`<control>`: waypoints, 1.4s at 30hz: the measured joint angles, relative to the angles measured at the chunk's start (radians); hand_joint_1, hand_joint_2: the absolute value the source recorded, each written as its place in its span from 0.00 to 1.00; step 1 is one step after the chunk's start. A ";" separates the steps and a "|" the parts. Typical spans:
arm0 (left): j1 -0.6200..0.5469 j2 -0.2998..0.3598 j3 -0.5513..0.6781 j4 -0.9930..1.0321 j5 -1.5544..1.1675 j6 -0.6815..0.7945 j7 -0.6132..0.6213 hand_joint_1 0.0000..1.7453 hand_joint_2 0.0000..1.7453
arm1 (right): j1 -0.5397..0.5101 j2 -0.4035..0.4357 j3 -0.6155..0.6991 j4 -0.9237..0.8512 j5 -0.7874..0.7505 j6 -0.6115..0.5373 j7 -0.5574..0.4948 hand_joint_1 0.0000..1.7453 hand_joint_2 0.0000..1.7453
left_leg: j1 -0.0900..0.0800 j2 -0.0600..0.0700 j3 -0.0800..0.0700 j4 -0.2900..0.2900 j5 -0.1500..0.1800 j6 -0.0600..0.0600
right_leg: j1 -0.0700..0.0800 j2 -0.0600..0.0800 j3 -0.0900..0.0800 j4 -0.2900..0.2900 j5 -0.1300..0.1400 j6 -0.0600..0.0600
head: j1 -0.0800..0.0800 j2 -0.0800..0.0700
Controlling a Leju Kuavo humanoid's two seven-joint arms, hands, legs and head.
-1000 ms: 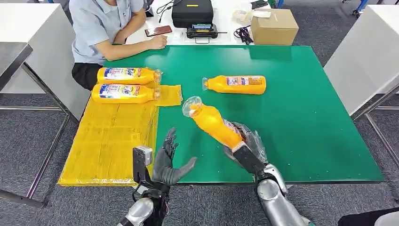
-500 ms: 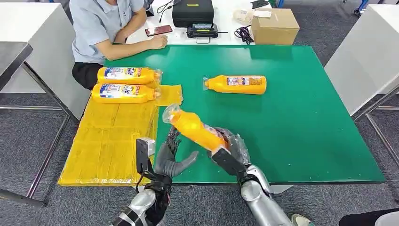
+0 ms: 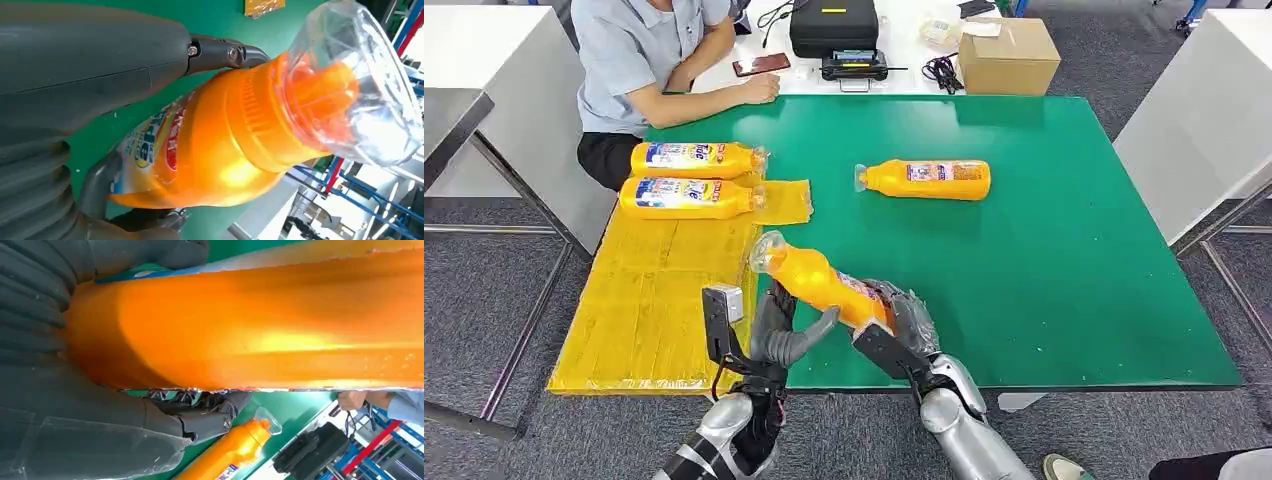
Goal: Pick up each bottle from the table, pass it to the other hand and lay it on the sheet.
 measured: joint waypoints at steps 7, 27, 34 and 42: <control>-0.006 -0.005 0.021 -0.006 0.042 -0.031 0.013 0.00 1.00 | -0.002 0.010 0.029 0.012 -0.002 -0.010 -0.006 0.95 1.00 | 0.000 0.000 0.000 0.000 0.000 0.000 | 0.000 0.000 0.000 0.000 0.000 0.000 | 0.000 0.000; -0.012 -0.007 0.044 -0.014 0.076 -0.086 0.028 1.00 1.00 | -0.008 0.020 0.056 0.039 0.006 -0.043 -0.010 0.97 1.00 | 0.000 0.000 0.000 0.000 0.000 0.000 | 0.000 0.000 0.000 0.000 0.000 0.000 | 0.000 0.000; -0.015 -0.007 0.050 -0.014 0.088 -0.133 0.043 1.00 1.00 | -0.012 0.020 0.060 0.045 0.008 -0.045 -0.010 0.97 1.00 | 0.000 0.000 0.000 0.000 0.000 0.000 | 0.000 0.000 0.000 0.000 0.000 0.000 | 0.000 0.000; -0.015 -0.007 0.054 -0.014 0.102 -0.154 0.055 1.00 1.00 | -0.017 0.020 0.061 0.054 0.025 -0.074 -0.010 0.43 1.00 | 0.000 0.000 0.000 0.000 0.000 0.000 | 0.000 0.000 0.000 0.000 0.000 0.000 | 0.000 0.000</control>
